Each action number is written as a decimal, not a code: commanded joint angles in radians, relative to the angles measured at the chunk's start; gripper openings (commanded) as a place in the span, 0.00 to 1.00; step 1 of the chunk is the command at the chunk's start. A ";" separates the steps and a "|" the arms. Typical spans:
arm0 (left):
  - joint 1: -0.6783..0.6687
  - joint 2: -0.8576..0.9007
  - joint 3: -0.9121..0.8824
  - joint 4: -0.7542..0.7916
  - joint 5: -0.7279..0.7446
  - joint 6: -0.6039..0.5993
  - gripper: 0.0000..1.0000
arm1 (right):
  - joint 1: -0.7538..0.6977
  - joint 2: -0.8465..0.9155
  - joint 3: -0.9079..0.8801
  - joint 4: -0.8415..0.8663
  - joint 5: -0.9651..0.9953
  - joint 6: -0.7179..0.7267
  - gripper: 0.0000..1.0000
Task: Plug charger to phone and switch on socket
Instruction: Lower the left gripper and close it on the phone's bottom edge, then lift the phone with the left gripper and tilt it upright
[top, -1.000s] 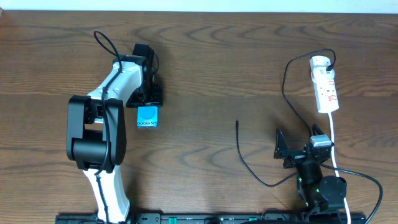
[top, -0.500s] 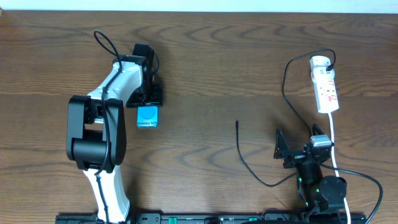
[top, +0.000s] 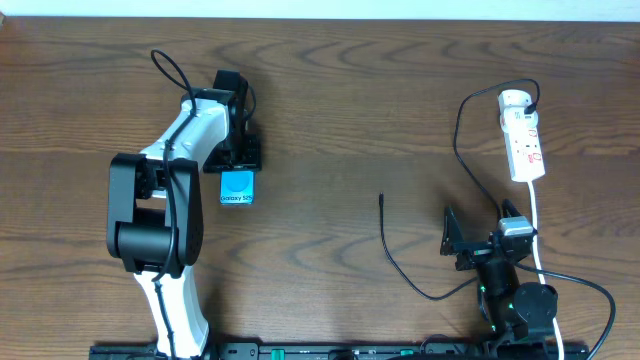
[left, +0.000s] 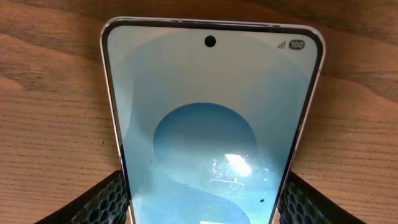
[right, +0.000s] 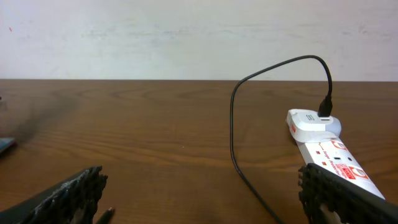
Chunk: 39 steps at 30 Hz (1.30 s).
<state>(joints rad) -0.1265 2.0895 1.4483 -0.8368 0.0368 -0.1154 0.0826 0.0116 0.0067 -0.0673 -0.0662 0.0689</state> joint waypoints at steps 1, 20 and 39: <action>0.003 0.019 -0.015 -0.009 -0.019 -0.017 0.07 | 0.005 -0.004 -0.001 -0.004 0.005 0.013 0.99; 0.003 -0.243 0.041 -0.079 0.291 -0.182 0.07 | 0.005 -0.004 -0.001 -0.004 0.005 0.013 0.99; 0.144 -0.320 0.041 -0.100 1.436 -1.181 0.07 | 0.005 -0.004 -0.001 -0.004 0.005 0.013 0.99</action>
<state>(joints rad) -0.0097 1.7931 1.4593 -0.9352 1.1599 -1.1324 0.0826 0.0120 0.0067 -0.0669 -0.0662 0.0689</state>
